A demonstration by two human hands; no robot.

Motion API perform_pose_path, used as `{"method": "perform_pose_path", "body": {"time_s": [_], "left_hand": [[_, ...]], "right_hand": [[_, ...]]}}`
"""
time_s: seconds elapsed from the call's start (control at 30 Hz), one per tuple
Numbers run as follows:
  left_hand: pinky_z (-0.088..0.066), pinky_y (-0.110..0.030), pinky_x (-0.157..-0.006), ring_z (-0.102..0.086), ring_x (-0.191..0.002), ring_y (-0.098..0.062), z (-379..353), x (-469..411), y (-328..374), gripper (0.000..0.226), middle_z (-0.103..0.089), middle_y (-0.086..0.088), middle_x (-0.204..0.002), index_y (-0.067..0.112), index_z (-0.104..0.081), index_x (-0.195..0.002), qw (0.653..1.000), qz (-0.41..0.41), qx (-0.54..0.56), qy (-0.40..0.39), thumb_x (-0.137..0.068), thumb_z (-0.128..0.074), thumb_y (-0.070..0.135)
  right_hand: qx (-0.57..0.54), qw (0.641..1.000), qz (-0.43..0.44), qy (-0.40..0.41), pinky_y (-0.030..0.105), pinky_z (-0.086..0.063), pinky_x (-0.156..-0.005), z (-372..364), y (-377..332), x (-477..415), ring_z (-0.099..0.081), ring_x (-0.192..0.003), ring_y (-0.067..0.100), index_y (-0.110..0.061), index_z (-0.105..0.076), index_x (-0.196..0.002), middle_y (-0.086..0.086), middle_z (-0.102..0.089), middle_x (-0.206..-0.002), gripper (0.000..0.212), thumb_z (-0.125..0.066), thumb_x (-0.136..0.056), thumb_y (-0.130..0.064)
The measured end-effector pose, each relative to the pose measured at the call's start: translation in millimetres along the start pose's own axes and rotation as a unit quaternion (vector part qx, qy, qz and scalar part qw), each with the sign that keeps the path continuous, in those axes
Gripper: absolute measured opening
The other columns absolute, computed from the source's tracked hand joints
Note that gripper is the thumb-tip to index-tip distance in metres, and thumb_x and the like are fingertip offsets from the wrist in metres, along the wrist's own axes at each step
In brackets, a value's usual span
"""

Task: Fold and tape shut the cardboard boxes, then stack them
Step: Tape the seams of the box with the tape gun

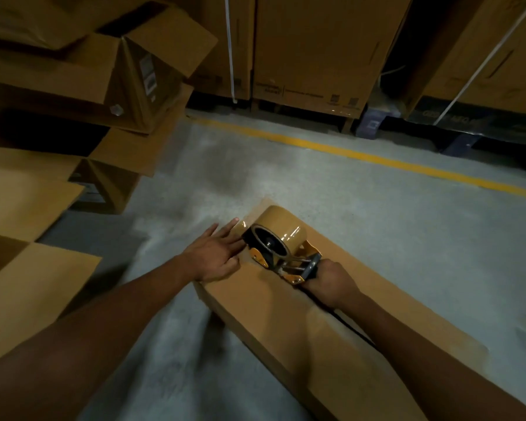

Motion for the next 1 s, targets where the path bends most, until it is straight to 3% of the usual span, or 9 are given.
{"method": "perform_pose_path", "body": {"time_s": [0.1, 0.23, 0.37, 0.47, 0.53, 0.6, 0.7, 0.83, 1.0], "left_hand": [[0.008, -0.049, -0.119, 0.03, -0.146, -0.015, 2.6, -0.4, 2.4, 0.08, 0.009, 0.011, -0.166, 0.029, -0.004, -0.16, 1.0, 0.008, -0.019, -0.008, -0.084, -0.005, 0.055], [0.014, -0.056, -0.118, 0.025, -0.149, -0.018, 3.7, -0.4, 16.1, 0.081, 0.011, 0.002, -0.167, 0.019, -0.002, -0.159, 0.997, 0.011, -0.076, -0.008, -0.087, -0.003, 0.053], [0.002, -0.049, -0.123, 0.002, -0.154, -0.024, 3.2, -5.9, 61.8, 0.077, -0.015, -0.01, -0.165, 0.013, -0.03, -0.154, 0.993, -0.076, -0.086, 0.007, -0.091, -0.003, 0.048], [0.001, -0.045, -0.124, -0.015, -0.152, -0.024, -0.6, -11.0, 77.1, 0.079, -0.036, -0.009, -0.157, 0.015, -0.043, -0.146, 0.996, -0.079, -0.04, -0.008, -0.09, 0.002, 0.048], [0.002, -0.045, -0.124, -0.018, -0.151, -0.023, -2.8, -12.4, 75.2, 0.075, -0.038, -0.008, -0.155, 0.015, -0.044, -0.145, 0.997, -0.076, -0.029, -0.006, -0.093, -0.001, 0.048], [0.003, -0.043, -0.125, -0.008, -0.153, -0.02, -6.4, -13.0, 71.8, 0.069, -0.026, -0.006, -0.162, 0.016, -0.034, -0.153, 0.997, -0.077, -0.027, -0.009, -0.097, -0.005, 0.046], [0.007, -0.039, -0.124, 0.016, -0.15, -0.012, -11.4, -15.6, 67.3, 0.078, 0.007, -0.001, -0.167, 0.021, -0.003, -0.16, 0.997, -0.067, -0.029, -0.03, -0.089, 0.004, 0.052], [0.009, -0.038, -0.123, 0.016, -0.151, -0.012, -12.1, -18.1, 70.6, 0.077, 0.012, 0.002, -0.166, 0.021, 0.003, -0.159, 0.998, -0.051, -0.036, -0.022, -0.089, 0.003, 0.054], [0.005, -0.04, -0.124, 0.014, -0.152, -0.015, -10.6, -15.2, 113.3, 0.071, 0.008, -0.002, -0.166, 0.017, 0.002, -0.159, 0.997, -0.066, -0.026, 0.0, -0.097, -0.003, 0.052]], "right_hand": [[-0.003, 1.0, -0.006, -0.014, 0.032, -0.055, -0.077, 4.0, 21.0, 22.5, -0.065, -0.084, 0.011, -0.027, -0.074, -0.105, -0.006, -0.072, -0.097, 0.031, -0.062, -0.088, -0.049], [-0.004, 1.0, -0.023, -0.015, 0.039, -0.056, -0.079, 5.7, 41.8, 38.0, -0.065, -0.084, 0.013, -0.026, -0.074, -0.104, -0.003, -0.072, -0.096, 0.033, -0.06, -0.087, -0.051], [-0.001, 1.0, -0.029, -0.009, 0.039, -0.056, -0.078, 5.7, 41.5, 40.0, -0.064, -0.083, 0.013, -0.025, -0.073, -0.105, -0.002, -0.072, -0.098, 0.038, -0.058, -0.082, -0.052], [-0.005, 1.0, -0.024, -0.003, 0.037, -0.056, -0.079, 7.0, 40.0, 39.0, -0.064, -0.086, 0.013, -0.026, -0.073, -0.108, -0.003, -0.072, -0.101, 0.033, -0.061, -0.086, -0.047], [0.002, 1.0, -0.006, -0.006, 0.035, -0.055, -0.08, 8.9, 34.7, 40.1, -0.064, -0.087, 0.014, -0.027, -0.074, -0.109, -0.004, -0.072, -0.103, 0.033, -0.06, -0.087, -0.047], [-0.002, 1.0, -0.004, -0.012, 0.034, -0.054, -0.079, 11.1, 36.3, 45.4, -0.063, -0.087, 0.014, -0.027, -0.074, -0.109, -0.003, -0.071, -0.103, 0.033, -0.06, -0.088, -0.047], [-0.002, 0.999, -0.035, -0.017, 0.031, -0.054, -0.076, 17.5, 59.5, 64.7, -0.063, -0.083, 0.011, -0.026, -0.071, -0.107, -0.007, -0.069, -0.094, 0.028, -0.064, -0.09, -0.047], [0.0, 0.999, -0.049, -0.012, 0.011, -0.041, -0.06, 28.3, 90.4, 98.5, -0.058, -0.073, -0.004, -0.029, -0.071, -0.106, -0.019, -0.062, -0.082, 0.026, -0.068, -0.089, -0.049], [0.013, 0.998, -0.067, 0.005, 0.033, -0.054, -0.073, 28.5, 94.1, 106.0, -0.065, -0.082, 0.019, -0.021, -0.072, -0.102, 0.003, -0.072, -0.098, 0.029, -0.065, -0.087, -0.045]]}}
Point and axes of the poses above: each hand's wrist, its own x-axis away from the middle knuckle, its own z-axis out of the back of the hand, y = z × x, the point moved 7 cm from there along -x, towards the middle knuckle
